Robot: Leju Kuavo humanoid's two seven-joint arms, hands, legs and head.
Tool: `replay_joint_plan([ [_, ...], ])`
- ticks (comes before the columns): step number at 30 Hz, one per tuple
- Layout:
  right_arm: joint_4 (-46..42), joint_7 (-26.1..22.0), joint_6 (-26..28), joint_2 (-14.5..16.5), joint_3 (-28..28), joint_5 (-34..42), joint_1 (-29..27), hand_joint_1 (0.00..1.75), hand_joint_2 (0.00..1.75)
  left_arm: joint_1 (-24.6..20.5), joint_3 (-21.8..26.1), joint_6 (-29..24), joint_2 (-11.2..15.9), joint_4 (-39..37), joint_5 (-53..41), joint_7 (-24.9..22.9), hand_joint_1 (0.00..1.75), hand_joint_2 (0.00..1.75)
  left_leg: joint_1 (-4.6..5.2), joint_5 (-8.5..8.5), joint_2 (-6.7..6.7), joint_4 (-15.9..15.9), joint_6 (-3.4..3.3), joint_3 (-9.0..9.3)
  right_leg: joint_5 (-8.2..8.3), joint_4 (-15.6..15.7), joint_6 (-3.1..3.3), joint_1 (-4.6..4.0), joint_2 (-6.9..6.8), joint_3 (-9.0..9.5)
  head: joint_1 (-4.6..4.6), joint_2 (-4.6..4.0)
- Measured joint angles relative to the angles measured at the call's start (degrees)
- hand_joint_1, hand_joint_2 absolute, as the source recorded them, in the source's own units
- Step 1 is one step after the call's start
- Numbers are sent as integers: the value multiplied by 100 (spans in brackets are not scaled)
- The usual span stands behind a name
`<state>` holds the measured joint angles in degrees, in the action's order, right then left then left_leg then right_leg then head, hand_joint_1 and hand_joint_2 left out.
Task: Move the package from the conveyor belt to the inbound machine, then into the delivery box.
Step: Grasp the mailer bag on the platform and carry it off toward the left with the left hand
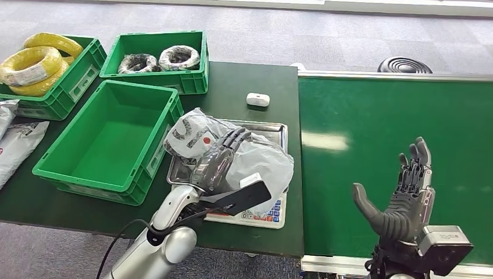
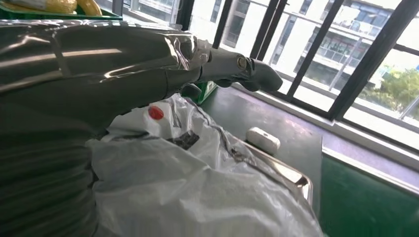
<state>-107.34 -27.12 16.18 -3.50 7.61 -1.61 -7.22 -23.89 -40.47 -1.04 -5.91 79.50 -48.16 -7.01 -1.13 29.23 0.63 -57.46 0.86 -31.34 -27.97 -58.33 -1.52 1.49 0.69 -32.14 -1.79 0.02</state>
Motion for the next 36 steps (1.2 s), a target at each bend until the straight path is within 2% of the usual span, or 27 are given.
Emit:
replay_joint_plan([
  [4,21,15,-5,1,32,38,53,0,175,-16,-114,297,-62,-340,124,-55,0,175,0,0,0,0,0,0,0,0,0,0,0,0,-1,0],
  [8,29,73,-50,15,92,24,109,0,175,-75,-268,362,-146,-789,63,-137,0,175,0,0,0,0,0,1,0,0,0,0,0,0,0,0],
  [9,34,86,-62,20,107,20,120,0,175,-94,-304,361,-162,-906,35,-157,10,175,0,0,0,0,0,1,0,0,0,0,0,0,-1,0],
  [13,88,104,-111,25,153,29,195,0,175,-156,-407,295,-192,-1297,-100,-224,153,175,0,0,0,0,0,1,0,-1,0,0,0,0,0,0],
  [15,124,104,-129,25,174,40,244,0,175,-183,-441,223,-194,-1435,-148,-231,168,175,0,0,0,0,0,1,0,-1,0,0,0,1,0,0],
  [21,180,104,-178,34,192,43,320,0,175,-219,-444,-89,-193,-1563,-173,-222,175,175,0,0,0,0,0,0,0,-1,0,0,0,2,0,0],
  [28,240,111,-217,36,194,43,364,0,175,-223,-304,-288,-139,-1487,-8,-177,175,175,0,-1,1,0,0,1,0,-2,0,0,0,2,-1,0],
  [32,262,111,-213,36,194,43,364,0,175,-190,-171,-207,-73,-1145,292,-134,175,175,0,-1,1,0,0,0,0,-2,0,0,0,2,-1,0],
  [36,268,101,-163,30,192,43,348,0,175,-128,33,-163,25,-438,508,-119,175,175,0,-1,0,0,0,-1,0,-2,0,0,0,0,1,0],
])
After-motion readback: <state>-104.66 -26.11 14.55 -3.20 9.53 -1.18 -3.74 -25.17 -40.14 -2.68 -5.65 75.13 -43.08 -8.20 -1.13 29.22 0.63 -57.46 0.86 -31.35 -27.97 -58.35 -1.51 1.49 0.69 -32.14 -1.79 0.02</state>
